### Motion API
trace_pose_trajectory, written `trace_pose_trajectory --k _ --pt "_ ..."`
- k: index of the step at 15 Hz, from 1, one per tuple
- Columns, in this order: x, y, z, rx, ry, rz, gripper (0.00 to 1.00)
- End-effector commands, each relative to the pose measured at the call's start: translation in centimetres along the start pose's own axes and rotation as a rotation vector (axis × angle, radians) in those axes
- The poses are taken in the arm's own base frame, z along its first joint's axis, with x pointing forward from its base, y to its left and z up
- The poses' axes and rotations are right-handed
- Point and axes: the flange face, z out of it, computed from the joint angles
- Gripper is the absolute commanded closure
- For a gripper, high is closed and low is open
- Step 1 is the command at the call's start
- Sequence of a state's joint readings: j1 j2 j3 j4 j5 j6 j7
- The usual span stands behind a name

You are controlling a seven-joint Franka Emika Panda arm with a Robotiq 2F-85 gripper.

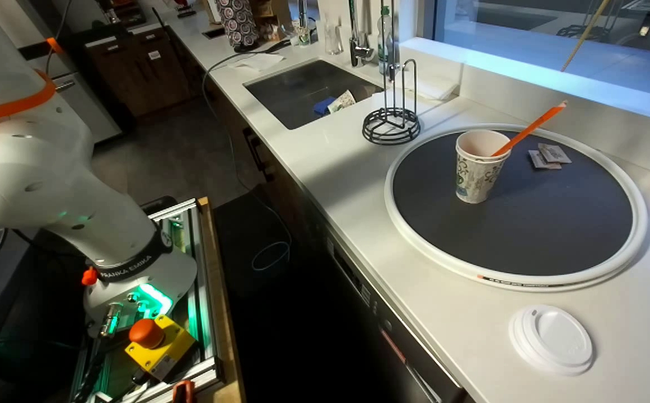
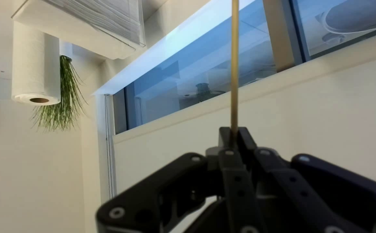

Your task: Remove the stick from the orange object that is in the cup and put it on the table

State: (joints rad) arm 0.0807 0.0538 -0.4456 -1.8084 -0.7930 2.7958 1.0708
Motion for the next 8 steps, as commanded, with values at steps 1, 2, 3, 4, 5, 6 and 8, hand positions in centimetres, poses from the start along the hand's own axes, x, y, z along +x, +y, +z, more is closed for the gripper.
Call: trace_pose_trajectory --k 1,2,3,4,5,6,8 --pt "-1.6 1.3 -0.2 -0.039 -0.110 -0.004 0.98" --pt "-2.2 1.9 0.1 -0.050 -0.160 -0.009 0.98" --pt "-2.7 2.3 0.2 -0.042 -0.222 -0.017 0.98" --pt "-3.3 2.9 0.7 -0.049 -0.276 -0.015 0.98" --pt "-3.7 3.5 1.1 -0.051 -0.335 -0.015 0.98" --pt "-3.7 4.2 1.3 -0.062 -0.388 -0.009 0.98" --pt "-3.5 5.6 1.8 -0.080 -0.467 0.007 0.98"
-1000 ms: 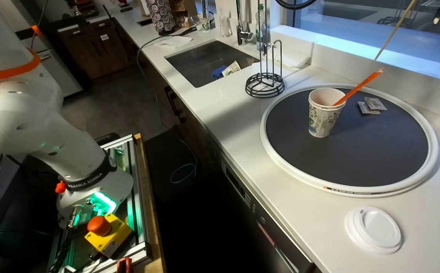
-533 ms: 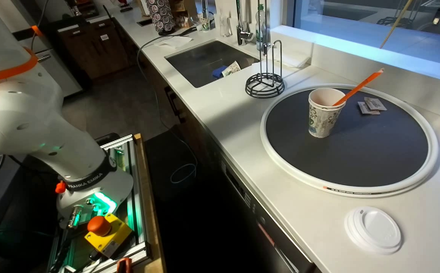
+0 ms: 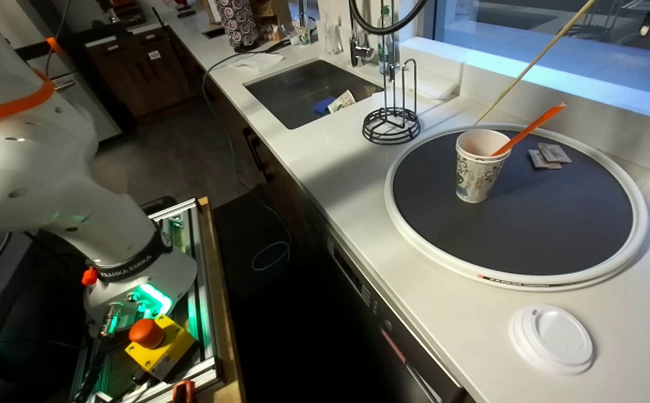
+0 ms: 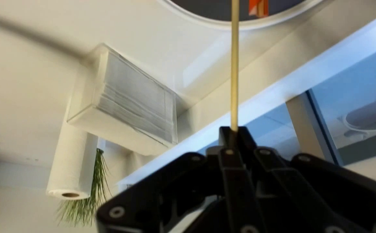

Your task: Remove the stick from the orange object that is in the cup and put it on the table

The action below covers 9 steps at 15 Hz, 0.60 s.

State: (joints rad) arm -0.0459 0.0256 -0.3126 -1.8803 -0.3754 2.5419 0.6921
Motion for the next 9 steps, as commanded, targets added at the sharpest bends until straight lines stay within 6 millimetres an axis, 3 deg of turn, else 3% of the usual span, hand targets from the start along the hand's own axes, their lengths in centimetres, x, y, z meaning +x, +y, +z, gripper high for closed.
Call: trace_pose_trajectory --k 1,5,9 --pt "0.0 2.6 0.1 -0.008 -0.149 0.015 0.98" --pt "-0.3 4.7 1.6 -0.053 -0.280 0.022 0.98" --pt "-1.6 5.2 4.2 -0.082 -0.361 0.027 0.98"
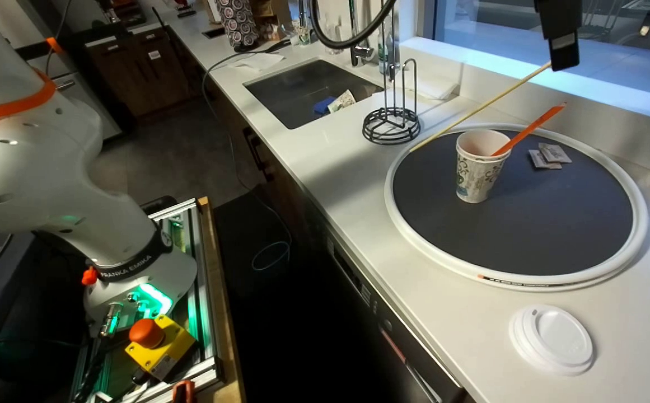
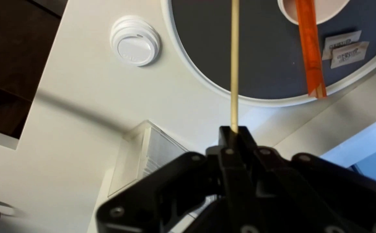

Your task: Remove the stick from the orange object that is in the cup and put it on the table

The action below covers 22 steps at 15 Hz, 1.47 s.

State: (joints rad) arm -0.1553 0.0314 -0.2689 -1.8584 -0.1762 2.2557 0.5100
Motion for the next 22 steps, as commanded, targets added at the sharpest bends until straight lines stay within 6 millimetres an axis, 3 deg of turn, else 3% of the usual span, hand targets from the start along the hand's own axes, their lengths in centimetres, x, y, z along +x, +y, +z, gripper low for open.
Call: trace_pose_trajectory --k 1,11,22 --pt "-0.2 -0.1 2.8 -0.008 -0.076 0.006 0.98" --pt "-1.2 0.5 11.4 -0.035 -0.181 0.045 0.98" --pt "-1.7 1.2 16.7 -0.074 -0.190 0.134 0.98"
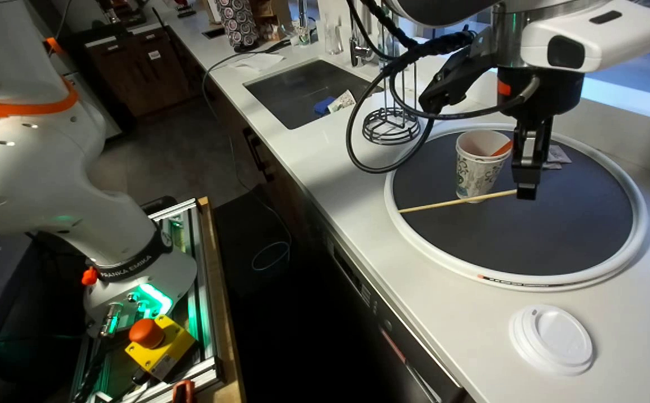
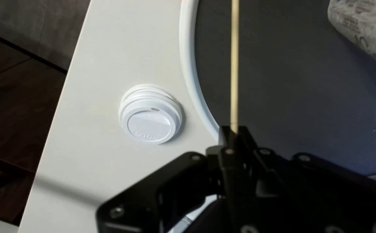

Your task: Remove the stick from the orange object that is in the cup and put it on the table

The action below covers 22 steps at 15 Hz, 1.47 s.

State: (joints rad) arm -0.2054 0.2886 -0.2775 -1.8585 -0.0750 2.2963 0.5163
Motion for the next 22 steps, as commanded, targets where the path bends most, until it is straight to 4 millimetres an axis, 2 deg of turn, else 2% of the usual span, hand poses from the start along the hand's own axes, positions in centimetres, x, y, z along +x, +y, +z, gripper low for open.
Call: trace_pose_trajectory --k 1,7,8,9,12,18,19,22 --pt "0.6 -0.2 1.5 0.026 0.008 0.070 0.98" --pt "0.7 -0.9 3.3 0.033 0.042 0.130 0.98" --pt "0.7 -1.0 3.5 0.036 0.048 0.140 0.88" --pt "0.8 -1.1 3.6 0.035 0.053 0.147 0.68" --pt "0.8 -1.1 3.3 0.042 0.053 0.162 0.47" --pt "1.3 -0.9 1.0 0.055 0.090 0.163 0.03" --pt "1.5 -0.8 0.4 0.060 0.089 0.164 0.00" --pt "1.8 -0.1 -1.4 0.066 0.112 0.171 0.00"
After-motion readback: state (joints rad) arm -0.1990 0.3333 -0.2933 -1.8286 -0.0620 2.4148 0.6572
